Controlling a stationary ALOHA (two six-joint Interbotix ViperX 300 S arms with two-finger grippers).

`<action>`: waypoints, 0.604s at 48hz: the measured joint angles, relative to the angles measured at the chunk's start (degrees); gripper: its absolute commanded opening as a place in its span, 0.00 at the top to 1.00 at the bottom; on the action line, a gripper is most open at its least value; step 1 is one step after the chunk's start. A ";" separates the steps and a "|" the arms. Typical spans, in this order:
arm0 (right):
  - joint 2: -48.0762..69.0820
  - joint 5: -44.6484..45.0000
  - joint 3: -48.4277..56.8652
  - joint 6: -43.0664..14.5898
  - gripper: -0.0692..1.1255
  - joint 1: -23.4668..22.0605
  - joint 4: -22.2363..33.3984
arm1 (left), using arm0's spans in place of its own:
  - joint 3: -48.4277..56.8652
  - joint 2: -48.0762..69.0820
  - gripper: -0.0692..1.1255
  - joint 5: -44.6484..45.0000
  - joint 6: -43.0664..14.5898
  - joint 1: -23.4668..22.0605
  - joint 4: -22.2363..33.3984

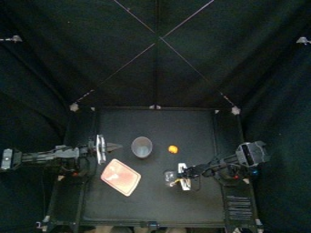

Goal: Pick the banana then place it on the pink plate
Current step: Place banana on the pink plate

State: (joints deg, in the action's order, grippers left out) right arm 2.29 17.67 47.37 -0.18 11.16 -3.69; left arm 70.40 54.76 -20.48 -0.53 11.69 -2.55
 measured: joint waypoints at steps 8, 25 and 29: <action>0.00 -1.93 -2.46 -0.09 0.50 -0.62 1.05 | 0.44 0.00 0.95 0.00 0.00 0.00 0.00; -2.11 -27.51 -12.74 -0.62 0.49 -8.44 5.89 | 0.44 0.00 0.95 -0.09 0.00 0.00 0.00; -4.04 -32.87 -14.77 -0.70 0.49 -9.93 5.89 | 0.44 0.00 0.95 0.00 0.00 0.00 0.00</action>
State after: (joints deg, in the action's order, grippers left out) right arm -1.76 -15.21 32.61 -0.88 1.23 2.20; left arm 70.84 54.76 -20.48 -0.53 11.69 -2.55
